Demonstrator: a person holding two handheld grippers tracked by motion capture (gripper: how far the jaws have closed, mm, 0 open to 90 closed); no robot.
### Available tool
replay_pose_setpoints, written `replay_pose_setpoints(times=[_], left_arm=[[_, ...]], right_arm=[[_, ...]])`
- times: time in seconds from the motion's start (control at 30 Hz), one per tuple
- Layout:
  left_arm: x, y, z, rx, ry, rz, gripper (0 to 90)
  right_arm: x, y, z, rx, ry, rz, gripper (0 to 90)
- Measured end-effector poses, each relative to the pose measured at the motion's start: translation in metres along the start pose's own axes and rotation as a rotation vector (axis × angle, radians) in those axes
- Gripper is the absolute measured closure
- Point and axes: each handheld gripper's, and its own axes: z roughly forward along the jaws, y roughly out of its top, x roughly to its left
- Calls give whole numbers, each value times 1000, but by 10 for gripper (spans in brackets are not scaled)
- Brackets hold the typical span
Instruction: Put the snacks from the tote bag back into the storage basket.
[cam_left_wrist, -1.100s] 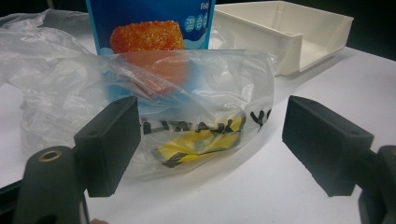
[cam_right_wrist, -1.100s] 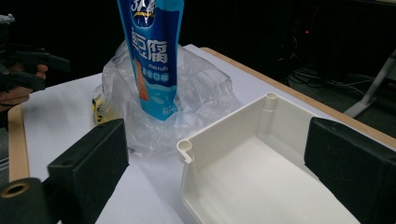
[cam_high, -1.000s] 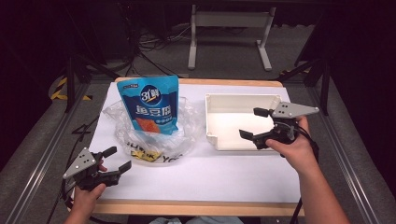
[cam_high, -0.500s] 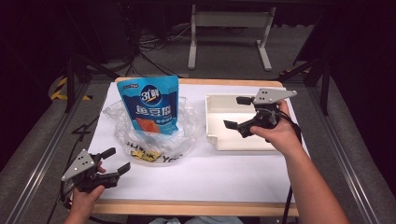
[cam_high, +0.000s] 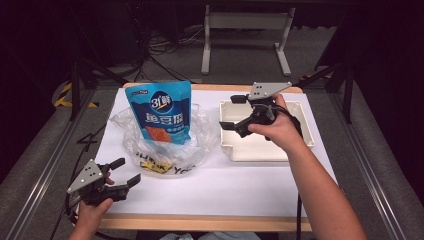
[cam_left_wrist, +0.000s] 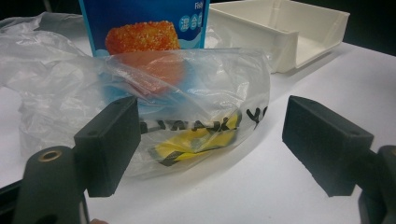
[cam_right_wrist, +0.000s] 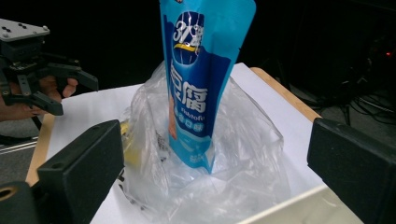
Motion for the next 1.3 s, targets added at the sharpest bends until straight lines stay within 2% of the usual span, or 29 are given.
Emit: replay_pose_setpoints(times=[0.13, 0.37, 0.67, 0.83, 1.3], left_arm=[[1, 0, 1, -7, -2, -1, 201], [1, 0, 1, -8, -4, 1, 201], [1, 0, 1, -8, -2, 0, 201], [1, 0, 1, -9, 0, -2, 201], [2, 0, 0, -20, 9, -11, 196]], right_arm=[[-5, 7, 11, -5, 33, -2, 46], [-12, 12, 27, 7, 44, 2, 44], [-18, 22, 45, -8, 20, -19, 44], [-18, 26, 54, -22, 29, -20, 41], [-21, 21, 104, -45, 36, 16, 43]])
